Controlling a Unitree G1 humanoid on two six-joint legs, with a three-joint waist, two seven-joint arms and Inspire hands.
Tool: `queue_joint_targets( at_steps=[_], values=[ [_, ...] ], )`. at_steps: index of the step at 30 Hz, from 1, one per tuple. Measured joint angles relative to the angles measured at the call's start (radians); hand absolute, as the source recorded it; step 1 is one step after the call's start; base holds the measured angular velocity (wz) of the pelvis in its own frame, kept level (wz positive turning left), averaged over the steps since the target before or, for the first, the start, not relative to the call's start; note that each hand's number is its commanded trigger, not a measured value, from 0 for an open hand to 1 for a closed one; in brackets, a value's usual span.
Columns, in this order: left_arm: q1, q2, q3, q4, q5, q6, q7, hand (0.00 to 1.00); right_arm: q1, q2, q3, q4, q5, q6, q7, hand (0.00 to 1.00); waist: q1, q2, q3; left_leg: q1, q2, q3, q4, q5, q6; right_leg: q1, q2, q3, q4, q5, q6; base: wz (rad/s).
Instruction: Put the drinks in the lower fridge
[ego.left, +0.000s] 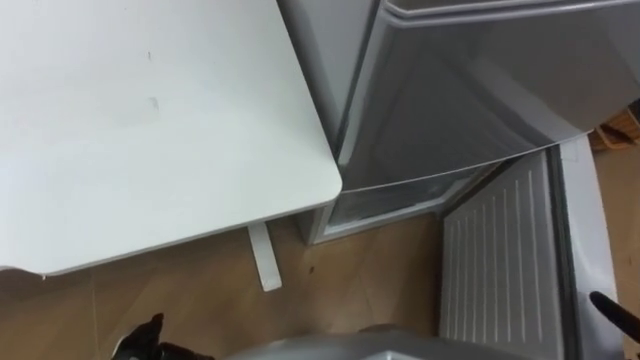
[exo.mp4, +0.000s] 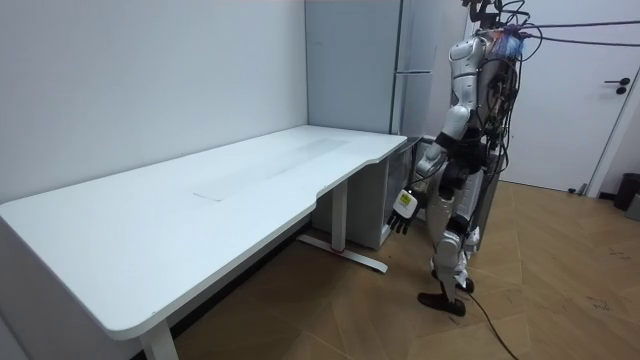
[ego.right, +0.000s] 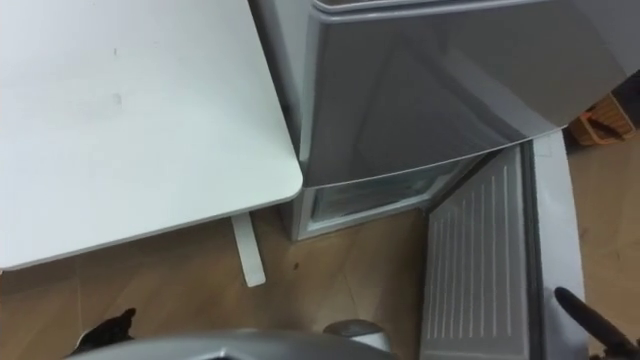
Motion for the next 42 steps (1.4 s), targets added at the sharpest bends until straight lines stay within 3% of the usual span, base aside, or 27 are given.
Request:
queue_joint_targets(
  at_steps=[2,7,11,14,15,18,31,42],
  values=[
    [-0.011,0.002,-0.011,0.001,0.018,0.005,-0.015,0.00,0.017,0.000,0.068,-0.071,-0.008,0.004,0.068,0.00,0.002,0.004,0.0002,0.003,0.001,0.001,0.001,0.000,0.000,0.000,0.000,-0.001,-0.001,0.002,-0.001,-0.03],
    [-0.067,0.009,-0.082,0.026,0.018,0.007,-0.026,0.00,0.120,-0.019,0.254,-0.359,-0.010,0.035,0.274,0.00,0.053,0.018,0.0002,-0.004,0.007,0.012,0.002,0.001,-0.002,-0.012,0.005,0.001,0.004,0.008,-0.007,-0.07],
    [-0.095,0.017,-0.131,0.045,0.015,0.005,-0.023,0.00,0.125,-0.023,0.346,-0.473,-0.007,0.050,0.359,0.00,0.075,0.024,0.0050,-0.009,0.010,0.016,0.005,0.002,-0.004,-0.015,0.008,0.003,0.016,0.010,-0.009,-0.05],
    [-0.119,0.014,-0.156,0.061,0.014,-0.005,-0.021,0.00,0.113,-0.023,0.409,-0.588,0.007,0.050,0.491,0.00,0.096,0.035,0.0099,-0.008,0.012,0.013,0.012,0.001,-0.005,-0.017,0.008,0.000,0.017,0.010,-0.009,0.06],
    [-0.121,0.015,-0.158,0.062,0.014,-0.008,-0.021,0.00,0.129,-0.022,0.421,-0.622,0.019,0.066,0.509,0.00,0.101,0.034,0.0103,-0.009,0.012,0.005,0.016,0.000,-0.006,-0.017,0.009,-0.003,0.017,0.010,-0.009,0.09],
    [-0.120,0.016,-0.157,0.061,0.014,-0.009,-0.019,0.00,0.143,-0.033,0.421,-0.651,0.034,0.073,0.564,0.00,0.102,0.034,0.0099,-0.015,0.012,0.003,0.023,0.000,-0.006,-0.016,0.006,-0.004,0.018,0.010,-0.009,0.03],
    [-0.116,0.017,-0.157,0.061,-0.008,-0.022,0.009,0.00,0.143,-0.042,0.418,-0.655,0.037,0.111,0.594,0.00,0.104,0.018,0.0002,-0.016,0.013,-0.002,0.035,0.000,-0.006,-0.013,0.004,-0.024,0.015,0.011,-0.011,0.01],
    [-0.091,0.017,-0.157,0.062,-0.074,-0.024,0.035,0.00,0.143,-0.042,0.415,-0.654,0.037,0.113,0.617,0.00,0.105,0.022,0.0024,-0.012,0.014,-0.003,0.034,0.000,-0.006,-0.008,0.002,-0.026,0.017,0.011,-0.011,0.00]
  ],
)
